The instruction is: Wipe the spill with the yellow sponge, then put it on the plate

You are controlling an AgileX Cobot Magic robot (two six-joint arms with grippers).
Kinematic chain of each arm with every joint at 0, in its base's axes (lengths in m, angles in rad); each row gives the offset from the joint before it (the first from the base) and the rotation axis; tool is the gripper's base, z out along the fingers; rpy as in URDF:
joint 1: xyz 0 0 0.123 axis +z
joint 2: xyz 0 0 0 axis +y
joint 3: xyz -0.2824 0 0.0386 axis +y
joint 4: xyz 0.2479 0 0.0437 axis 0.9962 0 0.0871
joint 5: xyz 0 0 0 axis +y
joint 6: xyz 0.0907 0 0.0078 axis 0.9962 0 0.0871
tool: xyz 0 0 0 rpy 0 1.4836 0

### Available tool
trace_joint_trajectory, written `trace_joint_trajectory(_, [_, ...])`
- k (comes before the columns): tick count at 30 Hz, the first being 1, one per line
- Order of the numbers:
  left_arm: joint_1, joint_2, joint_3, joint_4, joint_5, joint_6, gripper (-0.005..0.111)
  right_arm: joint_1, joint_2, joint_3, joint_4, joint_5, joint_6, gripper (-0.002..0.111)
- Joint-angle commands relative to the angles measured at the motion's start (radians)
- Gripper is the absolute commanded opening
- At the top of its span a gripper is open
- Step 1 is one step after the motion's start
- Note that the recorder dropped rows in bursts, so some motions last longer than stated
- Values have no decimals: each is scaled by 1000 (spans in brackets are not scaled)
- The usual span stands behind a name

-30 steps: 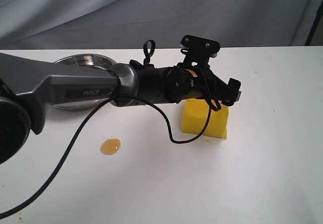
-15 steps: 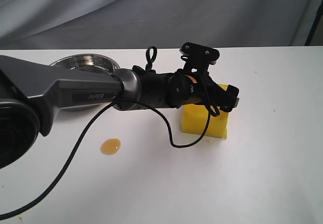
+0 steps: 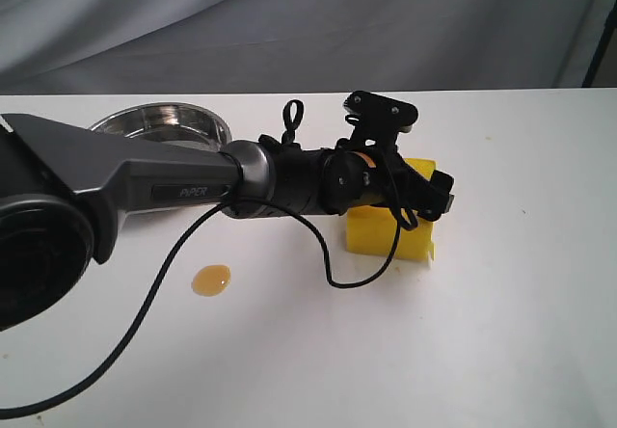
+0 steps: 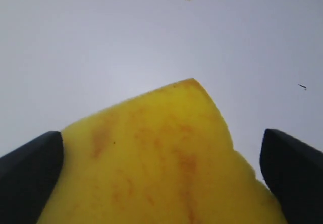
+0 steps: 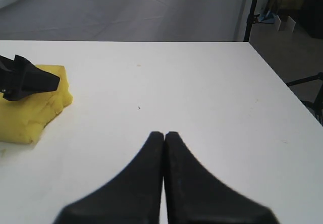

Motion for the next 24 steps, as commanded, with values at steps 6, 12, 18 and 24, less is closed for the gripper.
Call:
trace_joint_trajectory(6, [-7,0,2,-8,17,-2,104,1,-5,4,4,-2,-10,0])
trace_joint_trajectory(12, [-7,-35,2,-8,31,-13,104,1,-5,4,4,-2,-10,0])
trace_joint_trajectory(18, [-7,-53,2,-8,96,-63,104,1,-5,4,4,-2,-10,0])
trace_joint_trajectory(24, [-5,-66,2,-8,61,-62,104,1,-5,4,4,-2,-11,0])
